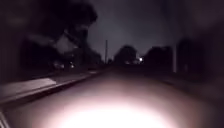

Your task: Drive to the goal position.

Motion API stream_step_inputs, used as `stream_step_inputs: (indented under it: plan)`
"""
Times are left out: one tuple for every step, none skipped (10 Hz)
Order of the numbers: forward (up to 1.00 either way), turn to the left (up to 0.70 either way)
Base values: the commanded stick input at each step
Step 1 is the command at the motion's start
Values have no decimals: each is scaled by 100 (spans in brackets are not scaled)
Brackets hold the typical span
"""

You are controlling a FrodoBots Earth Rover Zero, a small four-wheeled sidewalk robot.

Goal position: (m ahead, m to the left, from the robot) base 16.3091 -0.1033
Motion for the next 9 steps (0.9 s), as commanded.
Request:
stream_step_inputs:
  plan:
    - [70, 0]
    - [70, 0]
    - [70, 0]
    - [70, 0]
    - [70, 0]
    - [70, 0]
    - [70, 0]
    - [70, 0]
    - [70, 0]
